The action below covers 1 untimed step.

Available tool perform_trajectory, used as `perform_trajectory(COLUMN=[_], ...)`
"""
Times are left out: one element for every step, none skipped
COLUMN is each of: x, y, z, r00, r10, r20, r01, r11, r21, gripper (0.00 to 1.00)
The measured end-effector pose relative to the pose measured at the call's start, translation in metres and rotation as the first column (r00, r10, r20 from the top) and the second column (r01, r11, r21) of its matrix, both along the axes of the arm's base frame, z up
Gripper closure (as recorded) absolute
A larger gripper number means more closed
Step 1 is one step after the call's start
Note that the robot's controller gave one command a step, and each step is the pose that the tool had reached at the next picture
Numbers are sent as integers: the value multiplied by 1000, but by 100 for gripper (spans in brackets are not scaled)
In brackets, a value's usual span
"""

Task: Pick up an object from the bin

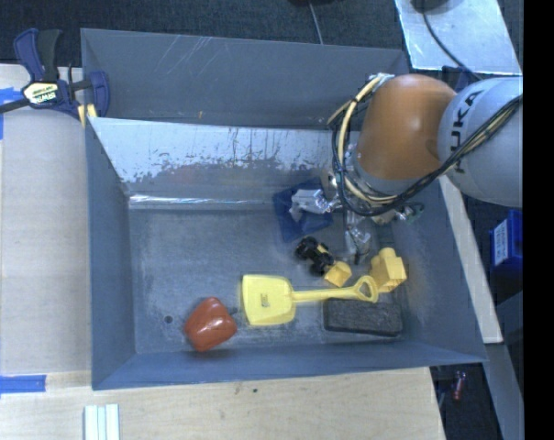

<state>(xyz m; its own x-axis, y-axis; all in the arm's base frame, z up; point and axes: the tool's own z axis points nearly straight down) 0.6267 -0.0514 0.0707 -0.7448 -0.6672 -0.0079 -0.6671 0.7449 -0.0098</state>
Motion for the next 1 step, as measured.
perform_trajectory(x=[-22], y=[20], z=[4], r00=[999], r10=[-44], r20=[9], r01=[44], r11=[999], r21=[7], gripper=[100])
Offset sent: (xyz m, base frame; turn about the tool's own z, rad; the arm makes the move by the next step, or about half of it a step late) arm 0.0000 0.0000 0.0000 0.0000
